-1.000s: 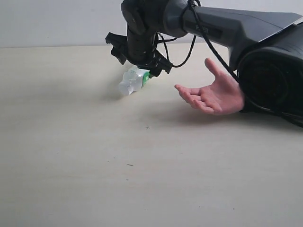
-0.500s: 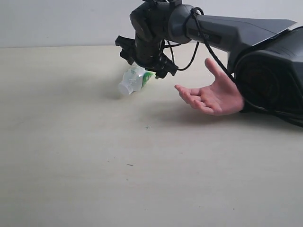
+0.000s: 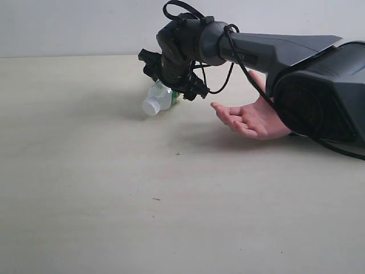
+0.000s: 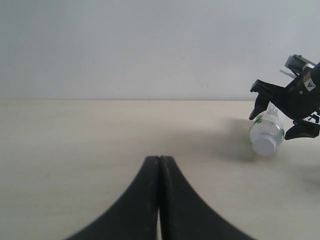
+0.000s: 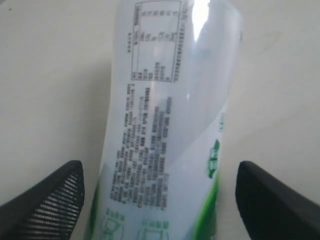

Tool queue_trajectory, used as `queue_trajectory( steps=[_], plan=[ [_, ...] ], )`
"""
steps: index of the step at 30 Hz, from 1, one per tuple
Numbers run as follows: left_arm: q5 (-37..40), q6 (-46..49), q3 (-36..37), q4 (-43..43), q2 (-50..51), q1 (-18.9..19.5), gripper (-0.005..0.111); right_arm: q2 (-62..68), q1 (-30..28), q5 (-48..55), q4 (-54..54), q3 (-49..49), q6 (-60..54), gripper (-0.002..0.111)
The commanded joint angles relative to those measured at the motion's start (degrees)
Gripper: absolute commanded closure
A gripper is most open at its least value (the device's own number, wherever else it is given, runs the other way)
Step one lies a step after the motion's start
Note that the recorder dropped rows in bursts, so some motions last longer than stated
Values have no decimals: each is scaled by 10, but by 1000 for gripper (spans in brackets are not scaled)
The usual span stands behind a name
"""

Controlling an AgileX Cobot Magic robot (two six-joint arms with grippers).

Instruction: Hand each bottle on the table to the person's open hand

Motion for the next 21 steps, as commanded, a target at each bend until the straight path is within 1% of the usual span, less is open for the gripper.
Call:
queue_trajectory(
  steps=[1, 4, 7, 14, 17, 19, 20, 21],
  plan=[
    [-1, 0, 2, 2, -4, 0, 107, -1, -4, -1, -16, -5, -2, 30],
    [-1, 0, 2, 2, -4, 0, 107, -1, -4, 4, -16, -5, -2, 32],
    [-1, 0, 2, 2, -4, 0, 107, -1, -4, 13, -16, -5, -2, 42],
    [-1, 0, 2, 2, -4, 0, 107, -1, -4, 31, -2, -5, -2, 73],
    [-1, 0, 2, 2, -4, 0, 107, -1, -4, 56, 3, -5, -3, 92],
    [-1, 0, 2, 2, -4, 0, 107, -1, -4, 66, 3, -5, -25, 105],
    [-1, 0, 2, 2, -4, 0, 107, -3, -4, 72, 6, -5, -42, 108],
    [-1, 0, 2, 2, -4, 0, 107, -3, -4, 77, 6, -5, -52, 108]
  ],
)
